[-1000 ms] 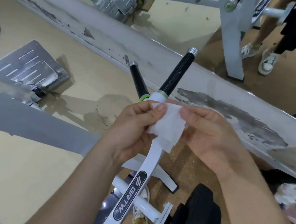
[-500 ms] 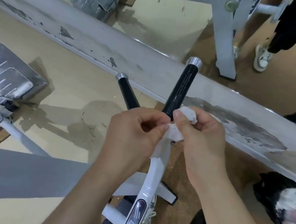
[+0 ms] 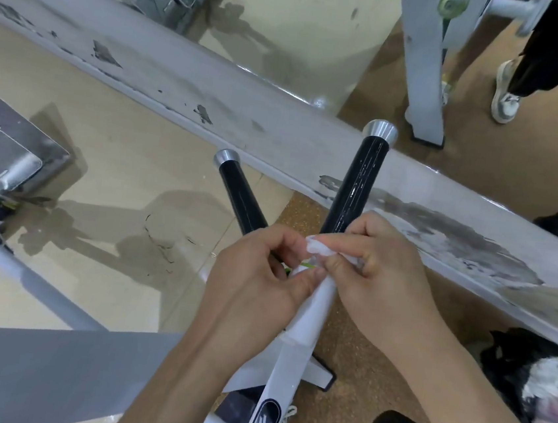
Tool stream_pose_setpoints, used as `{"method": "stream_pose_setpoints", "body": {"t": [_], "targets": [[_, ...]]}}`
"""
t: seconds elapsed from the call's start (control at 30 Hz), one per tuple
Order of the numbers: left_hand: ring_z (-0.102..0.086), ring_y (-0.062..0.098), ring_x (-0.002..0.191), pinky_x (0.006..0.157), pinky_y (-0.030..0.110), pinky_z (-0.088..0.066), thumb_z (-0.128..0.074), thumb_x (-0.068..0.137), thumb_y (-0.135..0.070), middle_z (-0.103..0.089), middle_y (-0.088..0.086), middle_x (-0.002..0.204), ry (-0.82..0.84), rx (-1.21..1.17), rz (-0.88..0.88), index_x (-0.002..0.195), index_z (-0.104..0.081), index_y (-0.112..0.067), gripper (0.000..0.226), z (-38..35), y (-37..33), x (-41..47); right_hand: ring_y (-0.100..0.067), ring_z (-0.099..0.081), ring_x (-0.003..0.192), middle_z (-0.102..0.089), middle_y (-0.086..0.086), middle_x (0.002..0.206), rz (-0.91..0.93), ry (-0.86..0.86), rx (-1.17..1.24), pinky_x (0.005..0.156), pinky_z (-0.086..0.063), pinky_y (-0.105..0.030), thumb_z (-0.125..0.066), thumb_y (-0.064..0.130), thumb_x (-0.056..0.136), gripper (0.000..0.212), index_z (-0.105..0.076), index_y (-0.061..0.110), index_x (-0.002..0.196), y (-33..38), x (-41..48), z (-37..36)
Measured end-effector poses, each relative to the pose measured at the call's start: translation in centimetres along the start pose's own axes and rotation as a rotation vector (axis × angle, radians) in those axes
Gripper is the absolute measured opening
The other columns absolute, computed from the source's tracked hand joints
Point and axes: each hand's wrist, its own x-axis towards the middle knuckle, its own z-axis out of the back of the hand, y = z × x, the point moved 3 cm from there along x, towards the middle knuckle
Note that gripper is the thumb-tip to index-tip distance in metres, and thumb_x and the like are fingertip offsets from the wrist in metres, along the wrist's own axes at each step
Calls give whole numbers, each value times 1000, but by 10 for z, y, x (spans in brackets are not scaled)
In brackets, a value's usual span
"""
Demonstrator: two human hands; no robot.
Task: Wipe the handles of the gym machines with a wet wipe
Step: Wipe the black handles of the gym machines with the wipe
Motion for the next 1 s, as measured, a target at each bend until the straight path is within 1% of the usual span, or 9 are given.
{"method": "stream_pose_setpoints", "body": {"t": [0.13, 0.2, 0.33, 0.43, 0.57, 0.73, 0.87, 0.93, 1.0], "targets": [[-47, 2, 57, 54, 21, -44, -74, 76, -28, -61, -10, 75, 16, -31, -25, 80, -61, -32, 14, -4, -1, 3, -9, -53, 68, -58, 8, 75, 36, -6, 5, 55, -39, -19, -61, 27, 87, 20, -72, 40, 98, -3, -7, 11], [-48, 1, 57, 53, 18, -42, -71, 79, -28, -60, -11, 74, 2, 2, -31, 82, -63, -35, 12, -4, -1, 5, -9, -52, 71, -61, 6, 74, 6, -37, 67, 61, -39, -15, -62, 25, 86, 19, -74, 35, 95, -2, -6, 10], [-51, 2, 57, 56, 22, -43, -69, 82, -29, -61, -15, 71, -48, 55, -19, 90, -60, -39, 16, -8, 2, 9, -3, -49, 76, -58, 11, 83, -57, -130, -100, 70, -34, -6, -56, 16, 87, 22, -74, 27, 93, 1, 18, 7], [-53, 3, 58, 55, 24, -46, -67, 83, -29, -61, -13, 74, -35, 60, -30, 98, -58, -46, 25, -8, -1, 10, -2, -49, 71, -60, 10, 82, -37, -69, -43, 69, -34, -4, -59, 15, 89, 20, -74, 29, 93, -1, 12, 11], [-53, 0, 60, 54, 15, -41, -63, 84, -24, -61, -20, 72, 1, 101, -72, 96, -63, -52, 30, -7, -4, 9, -2, -53, 72, -63, 9, 81, 27, 32, -3, 65, -37, -7, -60, 16, 86, 21, -74, 29, 94, 1, 5, 9], [-56, 2, 64, 60, 19, -47, -64, 87, -25, -63, -22, 81, -24, 87, -71, 99, -59, -54, 32, -5, -3, 12, -1, -54, 83, -61, 14, 91, -66, -139, 4, 73, -36, -2, -62, 17, 88, 18, -71, 28, 98, 2, 22, 16], [-56, -1, 71, 63, 7, -41, -64, 87, -20, -61, -23, 84, -52, 98, -183, 117, -61, -43, 38, -2, -5, 9, -2, -49, 82, -50, 9, 99, 23, 27, -96, 71, -43, -13, -59, 13, 88, 19, -71, 25, 97, 19, 5, 7], [-57, -4, 81, 68, 4, -40, -65, 87, -22, -62, -23, 88, -23, 209, -257, 111, -68, -34, 27, -2, -10, 9, -3, -50, 82, -53, 10, 98, 7, 140, -106, 71, -44, -18, -58, 15, 89, 19, -74, 26, 92, 21, 5, 11], [-59, -2, 85, 71, 9, -43, -68, 82, -31, -67, -19, 86, -2, 262, -266, 101, -73, -33, 20, -1, -12, 10, 0, -56, 86, -61, 17, 97, -94, 218, 53, 74, -45, -13, -62, 20, 87, 20, -75, 35, 86, 17, 4, 19]]}}
